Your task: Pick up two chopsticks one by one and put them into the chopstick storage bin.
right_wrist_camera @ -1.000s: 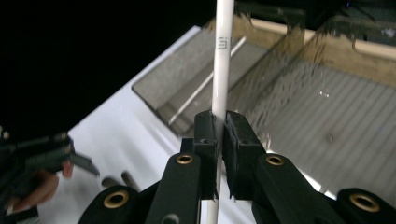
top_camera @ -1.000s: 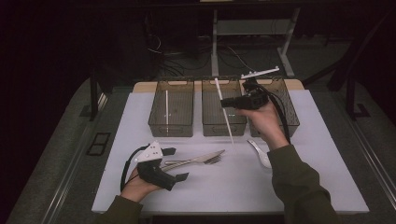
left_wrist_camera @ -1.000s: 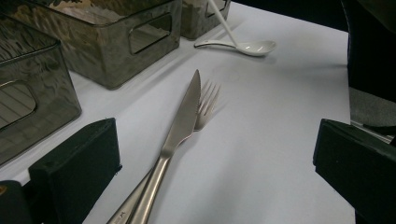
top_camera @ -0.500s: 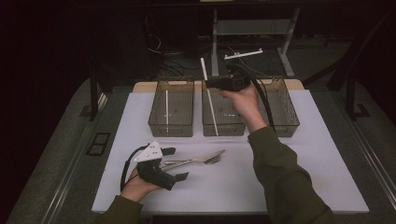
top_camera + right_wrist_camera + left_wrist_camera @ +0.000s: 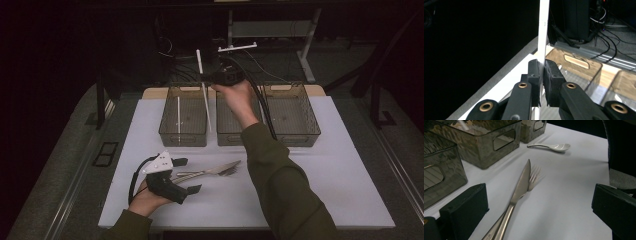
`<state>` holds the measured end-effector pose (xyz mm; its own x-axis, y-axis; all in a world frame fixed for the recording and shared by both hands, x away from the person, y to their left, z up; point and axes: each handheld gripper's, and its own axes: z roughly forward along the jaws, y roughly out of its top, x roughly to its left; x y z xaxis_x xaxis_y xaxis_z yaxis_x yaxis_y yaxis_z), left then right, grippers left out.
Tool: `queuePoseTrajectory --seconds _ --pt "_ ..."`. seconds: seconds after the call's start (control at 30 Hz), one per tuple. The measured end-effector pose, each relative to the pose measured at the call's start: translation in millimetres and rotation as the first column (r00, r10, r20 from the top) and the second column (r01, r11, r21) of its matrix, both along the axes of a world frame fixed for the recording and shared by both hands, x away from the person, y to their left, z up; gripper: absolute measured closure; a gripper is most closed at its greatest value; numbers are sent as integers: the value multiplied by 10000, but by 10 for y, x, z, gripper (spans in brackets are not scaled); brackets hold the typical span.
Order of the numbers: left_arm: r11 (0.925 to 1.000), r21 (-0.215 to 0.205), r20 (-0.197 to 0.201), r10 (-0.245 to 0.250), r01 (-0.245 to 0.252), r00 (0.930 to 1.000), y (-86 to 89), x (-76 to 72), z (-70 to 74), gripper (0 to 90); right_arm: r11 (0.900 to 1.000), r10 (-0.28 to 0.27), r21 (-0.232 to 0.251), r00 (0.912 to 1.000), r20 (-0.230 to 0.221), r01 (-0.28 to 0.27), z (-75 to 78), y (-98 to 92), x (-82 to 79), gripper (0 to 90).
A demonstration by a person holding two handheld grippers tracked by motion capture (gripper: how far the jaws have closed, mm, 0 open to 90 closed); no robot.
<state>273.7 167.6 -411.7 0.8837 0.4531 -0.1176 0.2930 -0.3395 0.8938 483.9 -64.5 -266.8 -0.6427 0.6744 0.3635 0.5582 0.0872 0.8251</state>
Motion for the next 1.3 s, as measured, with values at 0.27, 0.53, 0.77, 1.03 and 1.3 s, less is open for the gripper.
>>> queuePoseTrajectory --seconds 0.27,0.53,0.77,1.03,1.3 --pt "9999 -107 -105 10 -11 9999 6 5 -3 0 9992 -395 52 9992 11 395 -139 176 146 833" --pt "9999 -149 -112 5 -7 9999 5 3 1 0 9991 -343 -268 9991 -232 337 -329 314 214 833" --pt "9999 -166 -119 -46 44 9999 -12 0 -1 0 9968 -317 -746 9975 -636 269 -490 390 281 832" --pt "9995 -306 -173 -11 6 9999 -12 -1 1 0 9948 -258 -1010 9939 -1076 148 -673 500 371 832" --pt "9994 -348 -188 -23 17 9998 -3 0 3 0 9826 -352 -1858 9823 -1842 3 -959 654 472 828"
